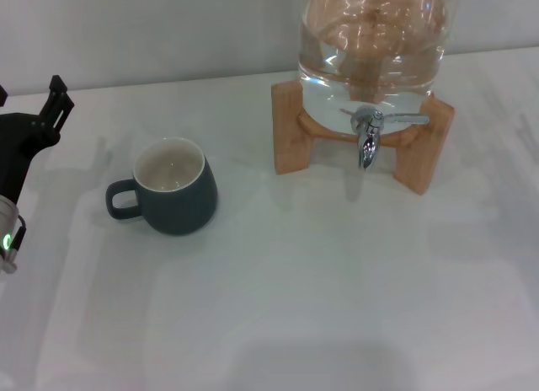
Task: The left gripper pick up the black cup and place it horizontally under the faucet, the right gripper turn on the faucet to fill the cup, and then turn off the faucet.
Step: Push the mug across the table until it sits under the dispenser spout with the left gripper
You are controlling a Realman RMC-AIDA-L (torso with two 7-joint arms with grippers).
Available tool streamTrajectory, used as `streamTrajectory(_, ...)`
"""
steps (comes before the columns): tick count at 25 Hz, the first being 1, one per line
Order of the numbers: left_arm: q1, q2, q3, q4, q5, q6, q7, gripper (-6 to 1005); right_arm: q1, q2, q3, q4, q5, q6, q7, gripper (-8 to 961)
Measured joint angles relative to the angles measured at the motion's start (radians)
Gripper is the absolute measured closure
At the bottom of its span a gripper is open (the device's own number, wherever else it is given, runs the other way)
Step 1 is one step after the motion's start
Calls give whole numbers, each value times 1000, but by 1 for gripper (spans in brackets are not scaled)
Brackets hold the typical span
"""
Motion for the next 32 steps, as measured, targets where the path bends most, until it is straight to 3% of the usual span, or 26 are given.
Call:
streamTrajectory(18, 11, 3, 3, 11, 0, 0, -9, 124, 7, 0, 0, -2, 0, 0, 0, 128)
streamTrajectory(27, 72, 17, -1, 14, 160, 41, -96, 124, 10, 0, 0, -10, 4, -9, 0, 128)
streamTrajectory(32, 156, 17, -1, 4, 217, 124, -110, 124, 22, -1, 0, -10, 5, -32, 0, 128)
